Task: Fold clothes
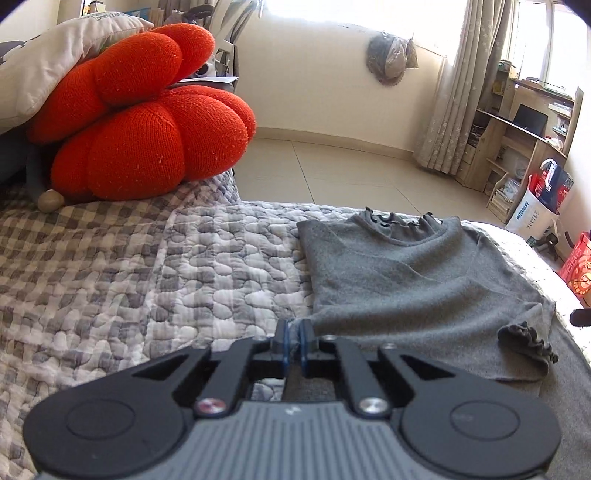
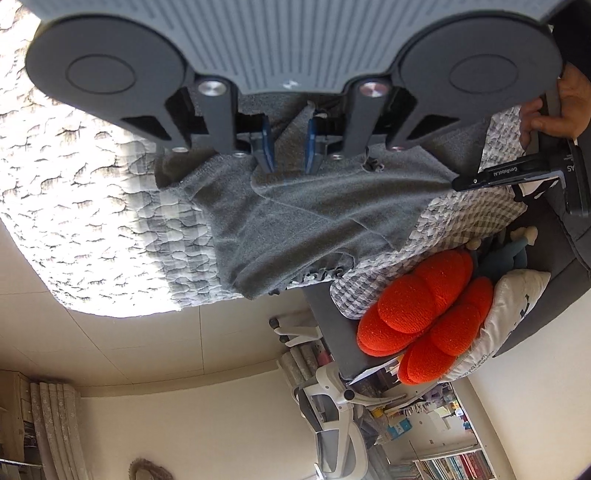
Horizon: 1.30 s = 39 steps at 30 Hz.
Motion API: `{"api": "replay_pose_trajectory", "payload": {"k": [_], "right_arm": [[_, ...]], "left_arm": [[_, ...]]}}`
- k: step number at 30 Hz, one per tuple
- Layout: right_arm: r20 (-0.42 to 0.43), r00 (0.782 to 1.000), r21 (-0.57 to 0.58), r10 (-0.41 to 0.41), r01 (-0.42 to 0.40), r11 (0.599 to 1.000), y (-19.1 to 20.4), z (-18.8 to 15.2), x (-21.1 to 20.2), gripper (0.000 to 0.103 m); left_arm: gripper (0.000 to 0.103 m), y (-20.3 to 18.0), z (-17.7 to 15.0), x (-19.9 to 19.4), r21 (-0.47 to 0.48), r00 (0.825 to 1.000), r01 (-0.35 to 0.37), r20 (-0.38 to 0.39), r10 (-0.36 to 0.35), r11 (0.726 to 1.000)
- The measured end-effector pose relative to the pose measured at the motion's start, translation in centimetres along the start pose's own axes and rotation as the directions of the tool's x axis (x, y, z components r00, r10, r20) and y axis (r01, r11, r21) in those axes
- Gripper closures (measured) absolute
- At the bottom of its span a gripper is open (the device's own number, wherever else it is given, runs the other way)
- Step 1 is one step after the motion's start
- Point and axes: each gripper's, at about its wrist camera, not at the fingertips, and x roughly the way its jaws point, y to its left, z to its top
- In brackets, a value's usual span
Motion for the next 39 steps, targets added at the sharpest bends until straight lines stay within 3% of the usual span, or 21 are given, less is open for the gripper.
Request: {"api": "replay_pose_trajectory", "payload": {"k": [2,6,9,10,11,13,17,19,24,25,26,28,29,33,37,39], "right_arm": [[-0.004,1.0,-0.01,-0.001,0.001,1.0,0.1,-0.1,0.0,0.054],[-0.012,0.998,0.054,0.057,-0.056,0.997,0.3,-0.1,0.8,0.053],[-0.032,0.998,0.061,0.055,-0.053,0.997,0.6,-0.1,1.6,0.053],[-0.029,0.998,0.047,0.048,-0.046,0.998,0.8,-0.1,1.5,0.059],[-0.016,0.999,0.034,0.043,-0.042,0.999,0.9,0.0,1.2,0.076],[0.008,0.999,0.009,0.034,-0.034,0.999,1.2,0.2,0.7,0.099],[0.111,0.994,-0.043,-0.01,0.015,0.999,1.4,1.1,-1.8,0.099],[0.114,0.993,-0.076,-0.034,0.042,0.996,1.6,1.0,-1.9,0.099],[0.048,0.997,-0.153,-0.066,0.072,0.986,2.3,0.2,-0.3,0.085],[0.047,0.997,-0.155,-0.064,0.071,0.985,2.4,0.2,-0.2,0.078],[0.05,0.997,-0.158,-0.062,0.069,0.985,2.4,0.1,-0.1,0.061],[0.057,0.997,-0.177,-0.057,0.066,0.982,2.8,0.1,-0.2,0.04],[0.058,0.997,-0.196,-0.053,0.064,0.979,3.0,0.0,-0.2,0.037],[0.069,0.997,-0.334,-0.045,0.066,0.94,4.9,-1.0,0.3,0.037],[0.126,0.988,-0.473,-0.092,0.141,0.87,7.5,-2.2,2.1,0.037],[0.127,0.985,-0.521,-0.113,0.163,0.838,8.3,-2.5,3.3,0.046]], "left_arm": [[0.097,0.3,0.0,0.1,-0.01,1.0,-0.004,0.0,0.004,1.0],[0.103,1.3,0.0,0.0,-0.024,0.997,-0.071,0.0,0.071,0.997],[0.103,2.8,-0.2,0.3,-0.054,0.994,-0.108,-0.018,0.108,0.993],[0.103,3.2,-0.2,0.2,-0.071,0.994,-0.105,-0.02,0.104,0.992],[0.103,3.5,-0.1,-0.1,-0.087,0.996,-0.093,-0.014,0.092,0.992],[0.103,3.6,0.1,-0.8,-0.106,0.999,-0.052,0.009,0.053,0.993],[0.101,1.4,0.1,-1.5,-0.071,0.999,0.019,0.033,-0.017,0.997],[0.101,0.2,0.0,-1.0,-0.045,1.0,0.024,0.016,-0.023,0.999],[0.101,-1.5,-0.6,0.8,0.028,0.999,-0.022,-0.031,0.023,0.999],[0.101,-1.5,-0.8,1.1,0.035,0.998,-0.037,-0.044,0.039,0.999],[0.101,-1.3,-0.9,1.5,0.037,0.997,-0.047,-0.058,0.049,0.998],[0.097,-0.9,-0.9,1.6,0.028,0.997,-0.042,-0.061,0.044,0.999],[0.097,-0.7,-0.9,1.5,0.017,0.997,-0.04,-0.062,0.041,0.999],[0.096,-0.6,-0.9,1.5,0.017,0.997,-0.045,-0.064,0.047,0.999],[0.097,-0.9,-0.9,1.5,0.033,0.996,-0.056,-0.062,0.058,0.998],[0.097,-0.9,-0.9,1.5,0.032,0.997,-0.055,-0.06,0.057,0.998]]}}
